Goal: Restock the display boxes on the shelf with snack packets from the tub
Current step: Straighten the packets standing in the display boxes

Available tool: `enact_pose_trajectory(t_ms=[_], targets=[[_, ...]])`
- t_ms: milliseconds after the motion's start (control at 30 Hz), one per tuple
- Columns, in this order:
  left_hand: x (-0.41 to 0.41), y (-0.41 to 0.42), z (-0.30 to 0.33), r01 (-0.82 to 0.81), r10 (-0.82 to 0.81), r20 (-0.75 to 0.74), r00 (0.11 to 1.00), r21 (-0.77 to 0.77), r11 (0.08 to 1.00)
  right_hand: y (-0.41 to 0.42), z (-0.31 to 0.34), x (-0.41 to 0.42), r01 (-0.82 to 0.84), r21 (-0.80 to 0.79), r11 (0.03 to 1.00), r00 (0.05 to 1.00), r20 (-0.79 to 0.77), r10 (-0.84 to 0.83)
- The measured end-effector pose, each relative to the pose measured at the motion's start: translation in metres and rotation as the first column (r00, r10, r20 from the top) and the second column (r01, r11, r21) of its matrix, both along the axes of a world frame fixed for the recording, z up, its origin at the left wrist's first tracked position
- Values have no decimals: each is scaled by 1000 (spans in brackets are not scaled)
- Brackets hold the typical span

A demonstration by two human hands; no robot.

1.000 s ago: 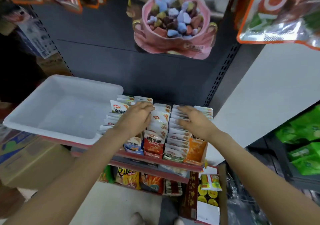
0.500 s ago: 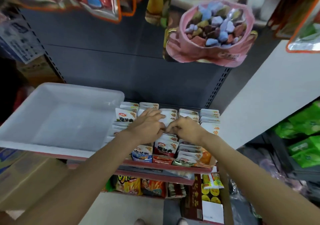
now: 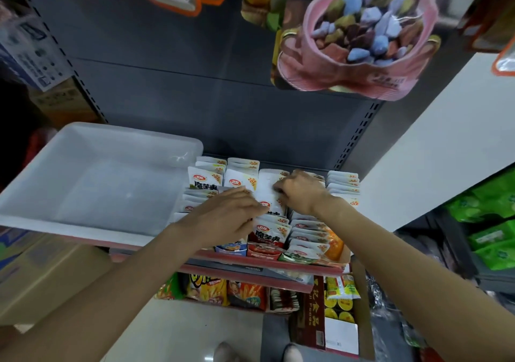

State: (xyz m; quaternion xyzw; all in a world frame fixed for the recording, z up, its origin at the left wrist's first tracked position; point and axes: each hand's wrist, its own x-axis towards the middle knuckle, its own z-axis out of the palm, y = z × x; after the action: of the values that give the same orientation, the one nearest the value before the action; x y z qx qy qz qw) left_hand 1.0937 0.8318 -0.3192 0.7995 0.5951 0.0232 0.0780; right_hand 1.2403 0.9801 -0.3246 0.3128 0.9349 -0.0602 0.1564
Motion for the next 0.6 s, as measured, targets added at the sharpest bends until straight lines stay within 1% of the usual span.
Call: enact_pose_trajectory(t_ms=[67, 133, 267, 400, 500, 567, 600], targets=[[0, -3, 1, -21, 21, 69, 997, -1, 1000, -3, -4, 1, -70, 42, 997, 997, 31, 69], [0, -5, 1, -41, 41, 115, 993, -8, 999, -2, -4, 4, -95, 36, 995, 995, 17, 94], [1, 0, 3, -38, 40, 74, 996, -15, 999, -4, -4, 7, -92, -11, 996, 995, -37, 92], [11, 6, 4, -70, 71, 5, 997, -14, 997, -9, 0, 9, -73, -135, 988, 993, -102, 59], [20, 10, 2, -81, 74, -89, 993, -80, 994, -12, 10, 15, -98, -236, 967, 989, -131, 69], [22, 13, 2, -102, 92, -79, 993, -125, 987, -12, 14, 18, -117, -307, 945, 988, -137, 78], [22, 14, 3, -107, 99, -64, 993, -144, 984, -10, 14, 19, -102, -349, 931, 988, -148, 52]])
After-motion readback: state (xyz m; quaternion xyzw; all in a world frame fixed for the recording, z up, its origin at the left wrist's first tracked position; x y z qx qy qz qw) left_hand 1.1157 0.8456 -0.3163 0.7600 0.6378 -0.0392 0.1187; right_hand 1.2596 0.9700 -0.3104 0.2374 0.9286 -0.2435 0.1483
